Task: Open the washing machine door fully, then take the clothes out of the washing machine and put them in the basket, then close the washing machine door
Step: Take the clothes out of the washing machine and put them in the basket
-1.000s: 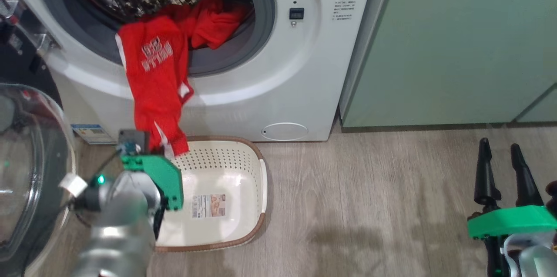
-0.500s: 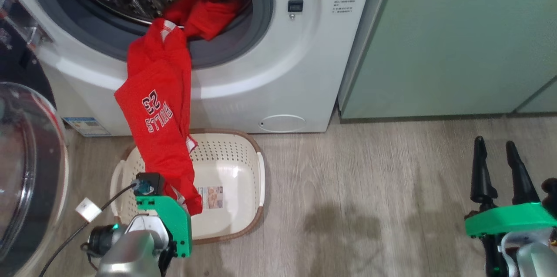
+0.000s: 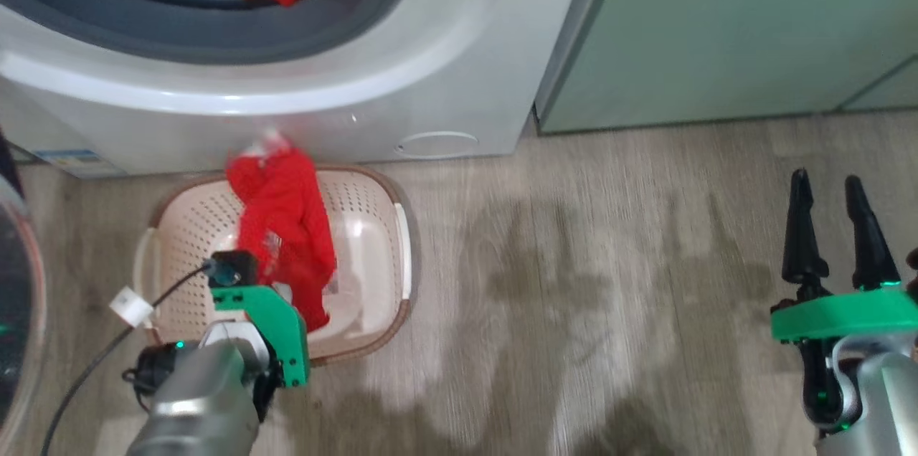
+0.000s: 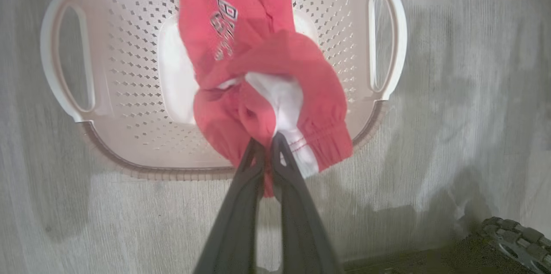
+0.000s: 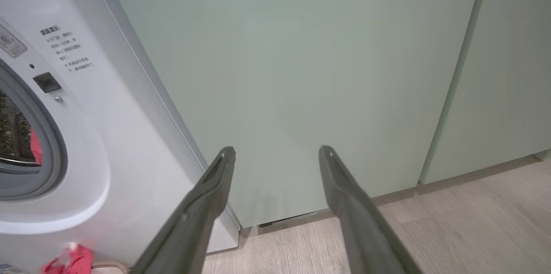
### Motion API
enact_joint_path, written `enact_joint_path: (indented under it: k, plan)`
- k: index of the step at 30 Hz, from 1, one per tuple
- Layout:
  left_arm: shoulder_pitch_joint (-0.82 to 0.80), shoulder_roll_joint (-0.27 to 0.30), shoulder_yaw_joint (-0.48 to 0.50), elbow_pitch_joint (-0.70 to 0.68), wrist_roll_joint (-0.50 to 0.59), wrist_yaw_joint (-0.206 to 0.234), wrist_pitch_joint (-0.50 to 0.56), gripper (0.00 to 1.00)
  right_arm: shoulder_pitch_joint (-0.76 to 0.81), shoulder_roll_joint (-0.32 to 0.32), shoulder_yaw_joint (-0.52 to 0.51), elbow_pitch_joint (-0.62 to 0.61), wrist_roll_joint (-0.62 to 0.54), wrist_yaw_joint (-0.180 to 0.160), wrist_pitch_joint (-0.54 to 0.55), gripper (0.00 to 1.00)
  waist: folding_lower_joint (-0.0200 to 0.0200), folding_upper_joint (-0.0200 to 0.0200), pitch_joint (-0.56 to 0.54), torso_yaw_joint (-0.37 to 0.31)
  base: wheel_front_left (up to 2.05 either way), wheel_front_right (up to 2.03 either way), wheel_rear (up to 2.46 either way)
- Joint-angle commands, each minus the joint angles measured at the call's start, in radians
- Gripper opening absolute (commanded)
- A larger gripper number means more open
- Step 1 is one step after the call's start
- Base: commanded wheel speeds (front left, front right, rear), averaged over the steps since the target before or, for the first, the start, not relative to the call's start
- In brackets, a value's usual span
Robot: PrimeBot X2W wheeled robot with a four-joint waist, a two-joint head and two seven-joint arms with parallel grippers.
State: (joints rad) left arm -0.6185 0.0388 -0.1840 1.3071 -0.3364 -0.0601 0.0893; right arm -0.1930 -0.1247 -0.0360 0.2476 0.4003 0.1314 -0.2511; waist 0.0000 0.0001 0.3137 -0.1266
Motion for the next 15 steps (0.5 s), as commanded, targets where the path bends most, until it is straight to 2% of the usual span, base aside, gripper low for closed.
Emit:
enact_joint_path:
  k: [1,7,14,15]
  plan:
    - [-0.026,0.037,0.031,-0.016,-0.012,0.009,0.000,0.00,-0.019,-0.016,0.018,-0.036,0.004,-0.001,-0.011,1.00,0.0000,-0.0001,0.041,-0.022,0.00,0.00,0.00]
    - [-0.055,0.061,0.048,-0.016,-0.034,0.036,-0.002,0.00,-0.046,-0.011,0.013,-0.049,0.002,-0.001,-0.011,1.00,0.0000,-0.0001,0.105,-0.041,0.00,0.00,0.00]
    - [-0.077,0.073,0.054,-0.016,-0.045,0.067,-0.057,0.00,-0.064,-0.009,0.005,-0.053,-0.001,-0.001,-0.011,1.00,0.0000,-0.0001,0.132,-0.043,0.00,0.00,0.00]
    - [-0.077,0.073,0.053,-0.016,-0.046,0.063,-0.070,0.04,-0.063,-0.008,0.004,-0.052,-0.003,-0.001,-0.011,1.00,0.0000,-0.0001,0.129,-0.041,0.00,0.00,0.00]
